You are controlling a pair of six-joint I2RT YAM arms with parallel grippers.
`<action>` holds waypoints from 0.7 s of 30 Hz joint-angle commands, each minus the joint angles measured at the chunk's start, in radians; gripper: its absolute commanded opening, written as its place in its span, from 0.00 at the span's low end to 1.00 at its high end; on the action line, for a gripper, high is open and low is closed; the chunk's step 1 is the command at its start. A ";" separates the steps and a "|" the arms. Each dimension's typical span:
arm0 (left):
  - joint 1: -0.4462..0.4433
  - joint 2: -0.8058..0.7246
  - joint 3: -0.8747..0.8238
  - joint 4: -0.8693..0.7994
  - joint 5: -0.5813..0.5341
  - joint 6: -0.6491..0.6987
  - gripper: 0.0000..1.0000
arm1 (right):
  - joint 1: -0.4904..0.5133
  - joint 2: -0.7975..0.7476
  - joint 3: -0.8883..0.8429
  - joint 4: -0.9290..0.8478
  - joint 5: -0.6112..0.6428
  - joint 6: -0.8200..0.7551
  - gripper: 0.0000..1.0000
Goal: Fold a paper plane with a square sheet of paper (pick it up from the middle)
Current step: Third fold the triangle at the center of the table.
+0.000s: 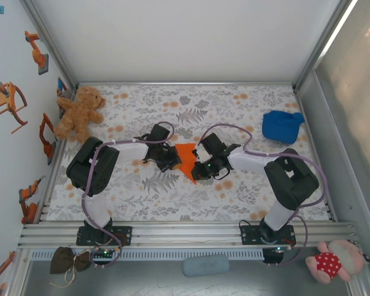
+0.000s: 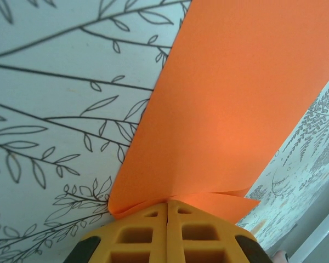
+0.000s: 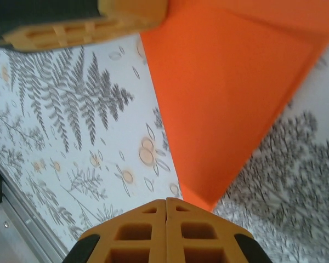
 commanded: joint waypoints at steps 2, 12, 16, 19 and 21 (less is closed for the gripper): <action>-0.006 0.060 -0.024 -0.134 -0.105 0.018 0.08 | -0.002 0.056 0.036 0.031 -0.017 0.016 0.00; -0.014 -0.054 0.030 -0.122 -0.113 0.145 0.08 | -0.002 0.122 -0.004 -0.011 0.083 -0.007 0.00; -0.026 -0.146 -0.026 0.004 -0.099 0.178 0.08 | -0.002 0.132 -0.024 -0.009 0.088 -0.003 0.00; -0.038 -0.182 -0.088 0.110 -0.085 0.168 0.08 | -0.002 0.133 -0.023 -0.013 0.091 -0.001 0.00; -0.054 -0.181 -0.120 0.170 -0.071 0.153 0.08 | -0.002 0.136 -0.017 -0.020 0.092 0.000 0.00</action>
